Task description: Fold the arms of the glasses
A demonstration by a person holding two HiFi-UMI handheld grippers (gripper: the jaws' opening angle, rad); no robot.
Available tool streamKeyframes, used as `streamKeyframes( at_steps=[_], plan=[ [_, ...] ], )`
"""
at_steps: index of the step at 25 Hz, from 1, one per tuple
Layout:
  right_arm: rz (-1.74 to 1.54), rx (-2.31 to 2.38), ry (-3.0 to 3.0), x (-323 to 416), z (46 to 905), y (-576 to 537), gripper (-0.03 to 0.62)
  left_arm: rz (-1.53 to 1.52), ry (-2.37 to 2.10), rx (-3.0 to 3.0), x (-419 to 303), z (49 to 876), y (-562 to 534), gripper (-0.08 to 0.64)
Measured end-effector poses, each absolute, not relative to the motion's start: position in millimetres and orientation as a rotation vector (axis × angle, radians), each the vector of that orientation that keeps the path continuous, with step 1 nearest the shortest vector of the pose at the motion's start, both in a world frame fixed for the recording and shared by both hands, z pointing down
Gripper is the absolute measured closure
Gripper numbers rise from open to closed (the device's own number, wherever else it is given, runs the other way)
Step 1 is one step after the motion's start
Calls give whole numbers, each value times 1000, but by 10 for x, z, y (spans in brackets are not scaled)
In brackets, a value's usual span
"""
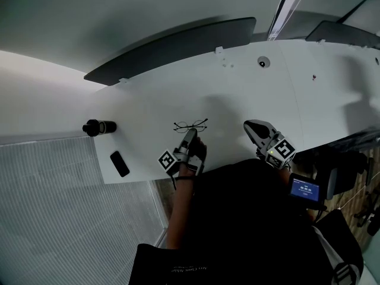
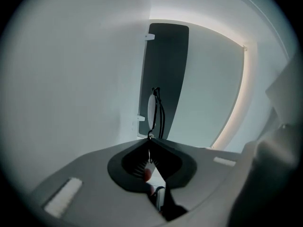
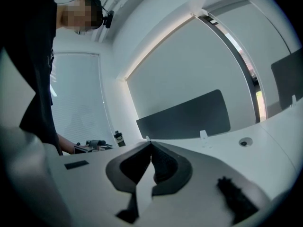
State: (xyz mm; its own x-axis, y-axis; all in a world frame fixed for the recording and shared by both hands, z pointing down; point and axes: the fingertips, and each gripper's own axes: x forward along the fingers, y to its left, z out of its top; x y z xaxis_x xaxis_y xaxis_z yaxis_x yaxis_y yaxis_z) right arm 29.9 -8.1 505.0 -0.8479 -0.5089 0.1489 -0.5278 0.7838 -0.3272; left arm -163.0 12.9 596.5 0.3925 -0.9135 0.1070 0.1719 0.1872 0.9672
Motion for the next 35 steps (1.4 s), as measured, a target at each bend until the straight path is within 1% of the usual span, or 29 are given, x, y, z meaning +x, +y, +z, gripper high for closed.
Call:
streamKeyframes(
  at_steps=[2, 4, 10, 12, 15, 17, 21, 24, 28, 30, 35],
  plan=[
    [512, 815, -2915, 251, 5022, -57, 584, -865, -865, 1137, -1585, 5902, 134, 540],
    [437, 775, -2923, 187, 4975, -24, 584, -747, -899, 1205, -1532, 5861, 162, 540],
    [59, 530, -2912, -125, 4681, 138, 584, -154, -982, 1519, -1337, 5808, 365, 540],
    [31, 437, -2923, -262, 4611, 180, 584, 52, -991, 1607, -1296, 5856, 474, 540],
    [235, 341, -2942, -436, 4636, 160, 584, 255, -973, 1665, -1268, 5959, 655, 540],
    [411, 263, -2909, -553, 4764, 166, 584, 273, -930, 1668, -1204, 5957, 721, 540],
    [568, 127, -2791, -817, 5056, 256, 583, 276, -883, 1682, -1080, 5907, 745, 540],
    [796, 94, -2753, -926, 5148, 249, 581, 325, -899, 1701, -1034, 5884, 753, 540],
    [1116, 132, -2684, -974, 5254, 181, 532, 381, -924, 1735, -997, 5889, 768, 540],
    [1166, 144, -2649, -975, 5306, 185, 522, 408, -939, 1757, -981, 5901, 768, 540],
    [1110, 118, -2640, -993, 5319, 270, 519, 403, -930, 1758, -911, 5907, 736, 540]
  ],
)
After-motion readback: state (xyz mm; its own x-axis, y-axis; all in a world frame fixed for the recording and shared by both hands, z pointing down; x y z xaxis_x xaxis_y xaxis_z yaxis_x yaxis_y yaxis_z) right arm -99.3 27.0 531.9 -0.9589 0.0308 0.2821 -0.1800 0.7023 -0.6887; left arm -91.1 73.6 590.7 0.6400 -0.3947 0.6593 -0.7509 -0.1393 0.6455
